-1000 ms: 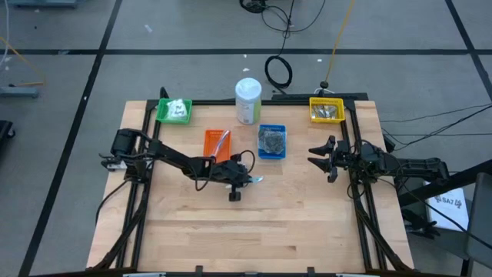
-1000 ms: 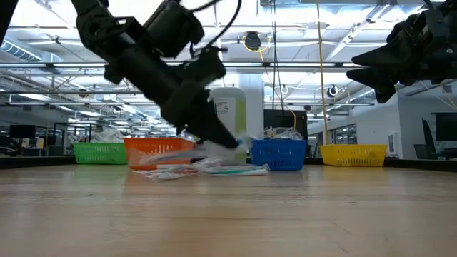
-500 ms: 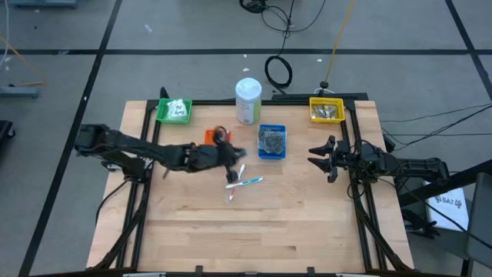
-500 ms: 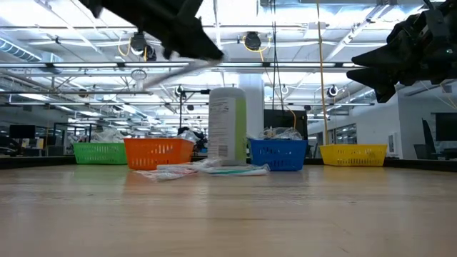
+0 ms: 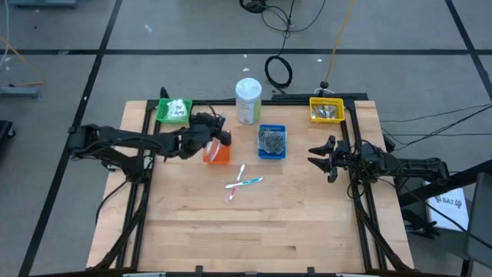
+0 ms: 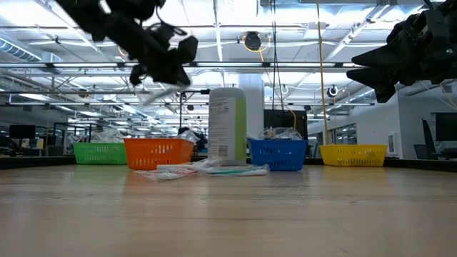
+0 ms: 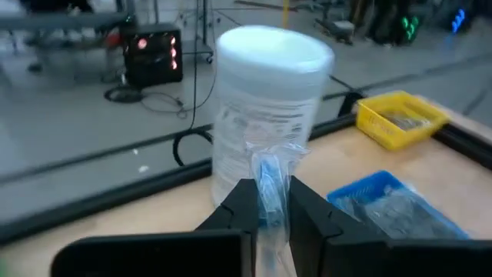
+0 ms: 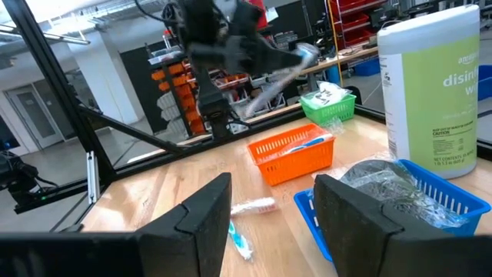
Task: Pick & Place Travel size toiletries
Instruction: Put the blue toothbrush into the orange bin
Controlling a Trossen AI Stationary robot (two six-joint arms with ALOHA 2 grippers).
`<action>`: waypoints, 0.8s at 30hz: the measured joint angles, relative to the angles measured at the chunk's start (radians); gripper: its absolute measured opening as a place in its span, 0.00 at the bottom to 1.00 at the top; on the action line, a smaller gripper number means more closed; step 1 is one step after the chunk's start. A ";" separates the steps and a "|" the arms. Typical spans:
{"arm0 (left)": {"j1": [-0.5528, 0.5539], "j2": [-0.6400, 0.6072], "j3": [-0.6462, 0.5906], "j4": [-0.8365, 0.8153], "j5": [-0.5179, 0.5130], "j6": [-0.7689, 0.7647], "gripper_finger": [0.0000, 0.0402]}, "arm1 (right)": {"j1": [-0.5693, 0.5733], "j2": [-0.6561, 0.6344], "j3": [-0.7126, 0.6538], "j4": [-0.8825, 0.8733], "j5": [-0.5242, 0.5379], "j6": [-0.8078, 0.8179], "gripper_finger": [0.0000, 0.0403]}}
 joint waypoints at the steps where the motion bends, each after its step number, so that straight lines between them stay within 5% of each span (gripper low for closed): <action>1: 0.018 0.007 -0.030 0.052 0.017 -0.025 0.08 | 0.000 0.000 0.000 0.000 0.000 0.000 0.43; 8: 0.092 0.069 -0.185 0.252 0.061 -0.144 0.08 | 0.000 0.000 0.000 0.000 0.000 0.000 0.44; 24: 0.102 0.126 -0.201 0.284 0.044 -0.136 0.18 | 0.000 0.000 0.000 0.000 0.000 0.000 0.44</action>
